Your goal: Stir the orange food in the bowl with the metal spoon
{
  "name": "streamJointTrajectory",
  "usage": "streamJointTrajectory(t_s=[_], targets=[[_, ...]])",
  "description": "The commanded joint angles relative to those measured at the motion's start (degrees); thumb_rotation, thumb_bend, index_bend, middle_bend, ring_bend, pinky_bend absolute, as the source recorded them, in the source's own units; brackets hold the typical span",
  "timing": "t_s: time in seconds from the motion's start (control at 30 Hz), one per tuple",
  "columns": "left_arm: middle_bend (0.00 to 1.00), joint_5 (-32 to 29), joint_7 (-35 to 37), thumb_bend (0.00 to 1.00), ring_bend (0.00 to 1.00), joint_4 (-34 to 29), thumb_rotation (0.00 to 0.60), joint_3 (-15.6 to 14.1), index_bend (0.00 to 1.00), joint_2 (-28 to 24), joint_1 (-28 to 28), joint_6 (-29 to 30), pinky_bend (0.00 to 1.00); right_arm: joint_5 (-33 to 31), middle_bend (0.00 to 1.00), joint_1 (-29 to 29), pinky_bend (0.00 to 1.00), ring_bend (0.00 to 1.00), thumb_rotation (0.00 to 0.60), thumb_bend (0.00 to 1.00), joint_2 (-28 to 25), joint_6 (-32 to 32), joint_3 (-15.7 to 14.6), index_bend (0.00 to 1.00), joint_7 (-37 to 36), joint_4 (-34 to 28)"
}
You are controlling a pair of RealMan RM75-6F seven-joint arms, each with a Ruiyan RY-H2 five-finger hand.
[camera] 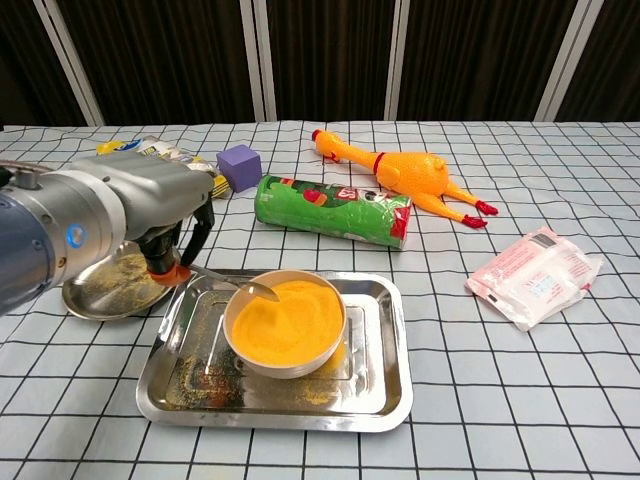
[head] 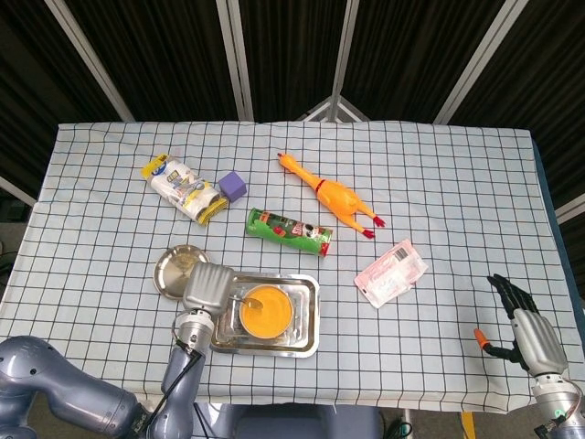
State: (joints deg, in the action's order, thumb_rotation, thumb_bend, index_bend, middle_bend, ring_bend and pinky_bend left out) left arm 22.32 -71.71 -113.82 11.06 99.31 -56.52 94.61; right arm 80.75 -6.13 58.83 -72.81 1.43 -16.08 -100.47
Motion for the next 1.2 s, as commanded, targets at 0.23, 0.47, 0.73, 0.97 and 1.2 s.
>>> streamJointTrajectory(t_s=[0.23,0.47,0.73,0.97,1.2], targets=[[1.0,-4.82,4.35,0.77,1.0,-3.16,0.6,6.76,0.86,-6.27,2.61,-2.32,1.0,-0.21,0.0,0.01,0.0,0.0,0.6,0.4,0.03,0.05,0.06,0.0,0.0,0.01],[1.0,-6.33,8.0,0.77,1.0,-2.7,0.6,6.73,0.86,-13.9,6.27,-5.3,1.0,-0.15,0.0,0.05,0.0,0.0,0.6,0.4,-0.06,0.06,-0.02,0.0,0.0,-0.04],[1.0,-6.05,15.46,0.77,1.0,4.19,0.6,3.05,0.85,-20.09,11.8,-13.79,1.0,-0.41,0.0,-0.01,0.0,0.0,0.6,0.4,-0.1,0.3,-0.01,0.0,0.23,-0.31],[1.0,-3.76,21.25,0.75,1.0,11.04,0.6,0.95,0.83,-20.3,14.08,-20.29,1.0,-0.76,0.0,-0.06,0.0,0.0,0.6,0.4,-0.14,0.58,0.01,0.0,0.32,-0.51],[1.0,-2.0,22.2,0.7,1.0,14.65,0.6,-0.99,0.79,-18.24,14.13,-22.49,1.0,-0.88,0.0,-0.1,0.0,0.0,0.6,0.4,-0.18,0.71,0.03,0.0,0.38,-0.57]])
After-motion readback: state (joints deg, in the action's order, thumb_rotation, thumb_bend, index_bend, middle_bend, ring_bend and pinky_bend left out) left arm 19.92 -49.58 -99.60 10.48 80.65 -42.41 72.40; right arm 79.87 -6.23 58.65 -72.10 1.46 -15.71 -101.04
